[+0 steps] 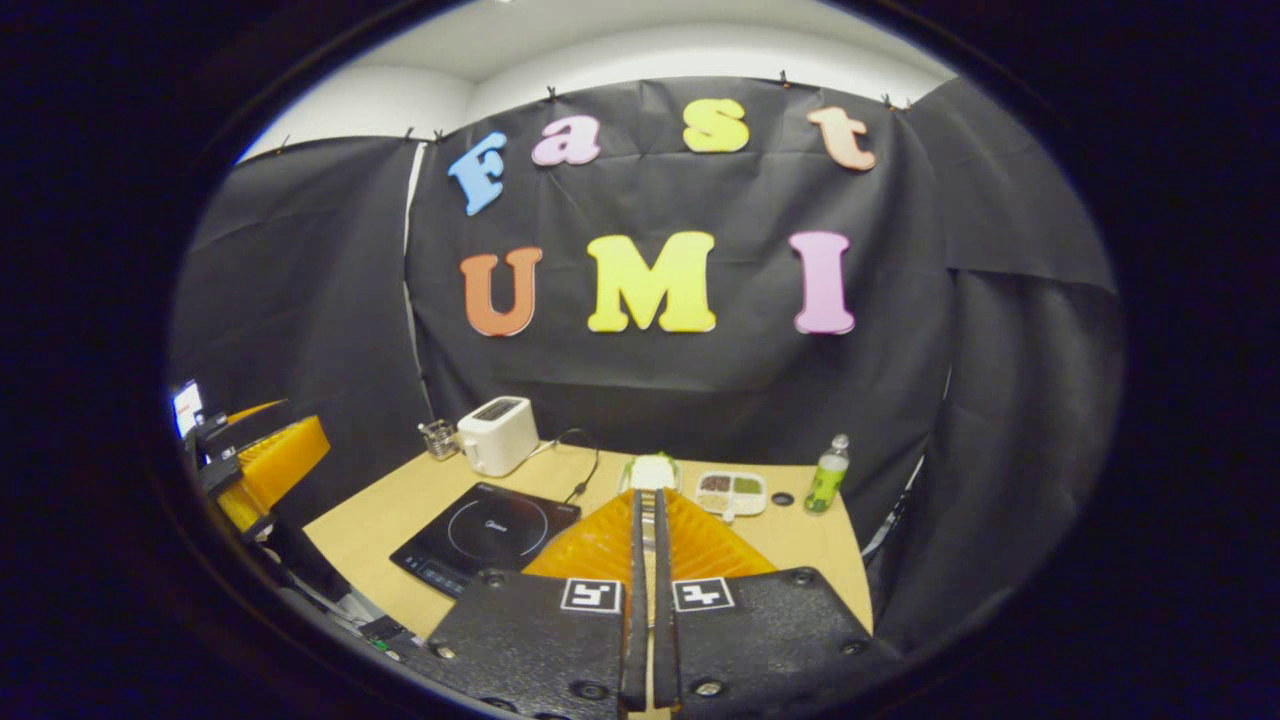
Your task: First push the handle of the pot to place it horizontally, then grasp the pot with both hands and set it on the induction cooktop.
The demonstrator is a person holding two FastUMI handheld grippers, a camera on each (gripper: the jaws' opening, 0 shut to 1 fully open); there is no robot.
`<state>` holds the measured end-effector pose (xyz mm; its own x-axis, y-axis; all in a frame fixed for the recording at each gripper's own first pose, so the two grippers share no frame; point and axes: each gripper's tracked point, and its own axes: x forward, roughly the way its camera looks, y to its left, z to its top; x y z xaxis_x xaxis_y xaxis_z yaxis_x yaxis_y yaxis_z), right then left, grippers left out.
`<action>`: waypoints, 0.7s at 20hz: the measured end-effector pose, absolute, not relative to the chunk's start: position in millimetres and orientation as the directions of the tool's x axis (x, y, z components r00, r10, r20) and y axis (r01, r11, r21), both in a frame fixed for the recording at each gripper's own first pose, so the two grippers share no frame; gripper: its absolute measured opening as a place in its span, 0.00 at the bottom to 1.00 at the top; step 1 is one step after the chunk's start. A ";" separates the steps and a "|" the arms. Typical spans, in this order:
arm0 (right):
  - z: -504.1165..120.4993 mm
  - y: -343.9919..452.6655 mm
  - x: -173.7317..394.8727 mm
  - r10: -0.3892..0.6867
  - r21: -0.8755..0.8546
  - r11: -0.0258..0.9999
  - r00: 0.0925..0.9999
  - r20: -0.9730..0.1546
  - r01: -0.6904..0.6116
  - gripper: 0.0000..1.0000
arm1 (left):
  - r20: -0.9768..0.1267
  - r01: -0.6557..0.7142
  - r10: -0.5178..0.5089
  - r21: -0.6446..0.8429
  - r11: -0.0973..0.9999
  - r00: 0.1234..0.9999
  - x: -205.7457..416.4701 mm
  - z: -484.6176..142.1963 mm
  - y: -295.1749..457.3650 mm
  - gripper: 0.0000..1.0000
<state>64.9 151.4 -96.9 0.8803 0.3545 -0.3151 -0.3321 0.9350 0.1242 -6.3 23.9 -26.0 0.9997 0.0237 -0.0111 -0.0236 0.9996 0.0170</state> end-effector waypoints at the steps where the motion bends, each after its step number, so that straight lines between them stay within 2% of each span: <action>1: -107.8 164.5 66.6 0.378 0.137 0.926 0.860 -0.344 -0.352 0.00 | -0.014 -0.029 0.029 0.017 0.999 0.999 -6.3 -27.7 26.0 0.95; 3: -133.1 184.3 72.4 0.407 0.143 0.913 0.825 -0.393 -0.382 0.04 | -0.013 -0.036 0.036 0.018 0.999 0.999 -6.7 -32.7 30.1 0.95; 7: -188.3 224.9 76.6 0.444 0.141 0.889 0.746 -0.496 -0.436 0.04 | -0.022 -0.039 0.039 0.012 0.999 0.999 -4.1 -46.5 33.7 0.94; 14: -289.9 273.6 60.7 0.455 0.181 0.869 0.596 -0.661 -0.461 0.04 | -0.057 -0.061 0.060 -0.015 0.998 0.997 -2.6 -72.4 54.4 0.94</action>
<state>60.7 273.6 -289.9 0.5963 0.4548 -0.6615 -0.4611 0.8686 0.1815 -2.6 54.4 -72.4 0.9966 0.0604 -0.0568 -0.0613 0.9980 -0.0147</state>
